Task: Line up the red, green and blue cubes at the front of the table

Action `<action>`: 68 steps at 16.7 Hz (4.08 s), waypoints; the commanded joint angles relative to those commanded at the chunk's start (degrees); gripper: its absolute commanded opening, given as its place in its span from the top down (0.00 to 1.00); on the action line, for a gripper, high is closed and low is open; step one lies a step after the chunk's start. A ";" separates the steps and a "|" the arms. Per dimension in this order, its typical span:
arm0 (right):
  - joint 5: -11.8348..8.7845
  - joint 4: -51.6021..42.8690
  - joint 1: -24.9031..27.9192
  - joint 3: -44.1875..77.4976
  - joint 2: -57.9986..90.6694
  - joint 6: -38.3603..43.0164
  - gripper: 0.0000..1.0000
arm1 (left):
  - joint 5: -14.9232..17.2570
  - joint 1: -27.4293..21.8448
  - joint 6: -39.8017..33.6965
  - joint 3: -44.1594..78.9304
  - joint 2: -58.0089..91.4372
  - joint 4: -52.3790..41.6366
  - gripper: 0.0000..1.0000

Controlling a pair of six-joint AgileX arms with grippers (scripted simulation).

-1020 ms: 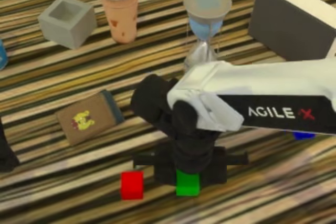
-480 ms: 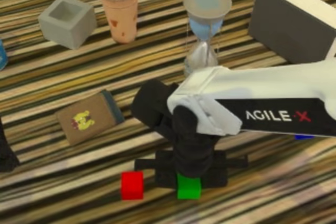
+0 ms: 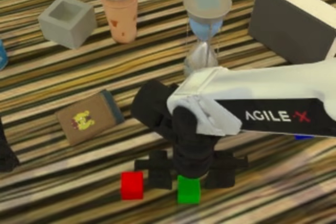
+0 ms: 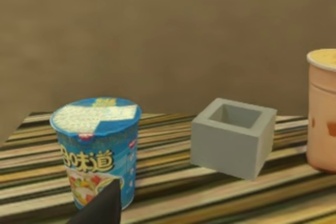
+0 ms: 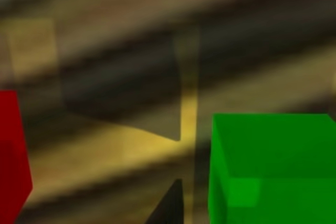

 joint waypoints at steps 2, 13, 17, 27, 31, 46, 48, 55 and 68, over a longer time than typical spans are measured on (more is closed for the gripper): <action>0.00 0.00 0.00 0.00 0.00 0.00 0.00 | 0.00 0.00 0.00 0.00 0.00 0.00 0.00; 0.01 -2.38 0.15 1.80 -0.82 0.03 0.00 | 0.00 0.00 0.00 0.00 0.00 0.00 0.00; -0.03 -10.95 0.40 6.76 -3.69 0.10 0.00 | 0.00 0.00 0.00 0.00 0.00 0.00 0.00; -0.07 -13.71 -3.40 8.50 -5.28 -4.06 0.00 | 0.00 0.00 0.00 0.00 0.00 0.00 0.00; -0.23 -12.81 -13.68 7.05 -5.53 -16.19 0.00 | 0.00 0.00 0.00 0.00 0.00 0.00 0.00; -0.56 -10.38 -40.01 3.02 -6.43 -47.59 0.00 | 0.00 0.00 0.00 0.00 0.00 0.00 0.00; -0.59 -9.43 -40.04 2.52 -6.03 -47.55 0.00 | 0.00 0.00 0.00 0.00 0.00 0.00 0.00; -0.58 5.25 -40.12 -5.19 0.56 -47.45 0.00 | 0.00 0.00 0.00 0.00 0.00 0.00 0.00; -0.57 8.06 -40.12 -6.80 1.99 -47.44 0.53 | 0.00 0.00 0.00 0.00 0.00 0.00 0.00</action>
